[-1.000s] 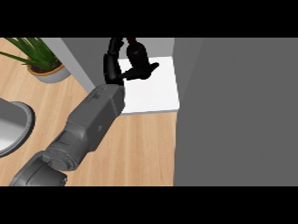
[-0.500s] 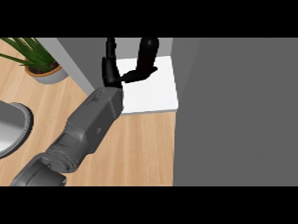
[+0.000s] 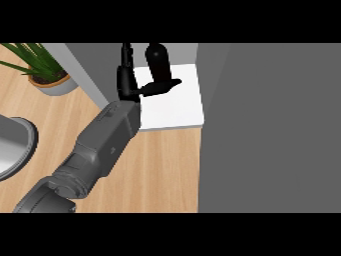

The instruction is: Pick up the wine, place it into the cabinet and close the cabinet

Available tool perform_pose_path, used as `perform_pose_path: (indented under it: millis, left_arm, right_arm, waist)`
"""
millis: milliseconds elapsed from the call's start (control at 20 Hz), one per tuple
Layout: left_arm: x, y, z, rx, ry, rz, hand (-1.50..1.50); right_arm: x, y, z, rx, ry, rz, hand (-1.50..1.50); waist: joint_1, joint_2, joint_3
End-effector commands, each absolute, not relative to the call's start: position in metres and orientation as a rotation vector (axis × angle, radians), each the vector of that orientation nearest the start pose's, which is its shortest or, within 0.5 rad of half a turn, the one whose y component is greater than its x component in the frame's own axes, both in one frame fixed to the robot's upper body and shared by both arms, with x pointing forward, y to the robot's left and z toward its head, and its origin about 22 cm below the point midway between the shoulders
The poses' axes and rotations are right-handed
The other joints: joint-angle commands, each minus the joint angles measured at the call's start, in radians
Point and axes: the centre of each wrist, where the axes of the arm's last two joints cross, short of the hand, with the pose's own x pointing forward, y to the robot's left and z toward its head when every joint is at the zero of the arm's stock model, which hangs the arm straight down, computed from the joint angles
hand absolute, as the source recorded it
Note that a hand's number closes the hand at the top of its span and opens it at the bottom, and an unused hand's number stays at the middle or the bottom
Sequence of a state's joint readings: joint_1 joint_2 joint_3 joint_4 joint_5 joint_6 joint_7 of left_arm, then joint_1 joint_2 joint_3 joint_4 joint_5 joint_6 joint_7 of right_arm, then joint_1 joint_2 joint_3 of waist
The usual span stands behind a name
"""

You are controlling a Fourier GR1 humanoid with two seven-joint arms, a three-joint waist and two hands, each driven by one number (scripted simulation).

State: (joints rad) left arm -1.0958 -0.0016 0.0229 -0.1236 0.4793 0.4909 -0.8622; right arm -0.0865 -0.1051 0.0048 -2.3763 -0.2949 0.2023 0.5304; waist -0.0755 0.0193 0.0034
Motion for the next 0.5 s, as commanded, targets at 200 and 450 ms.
perform_pose_path:
  millis: [200, 450]
  left_arm:
    - [0.407, 0.134, -0.020, 0.212, -1.854, 0.168, -1.50]
    - [0.409, 0.121, -0.014, 0.185, -1.865, 0.172, -1.50]
  right_arm:
    - [0.154, -0.228, 0.202, 0.343, -1.921, 0.326, -1.50]
    - [0.169, -0.227, 0.200, 0.361, -1.929, 0.330, -1.50]
  waist:
    - [0.013, 0.000, -0.005]
    - [-0.001, -0.001, -0.004]
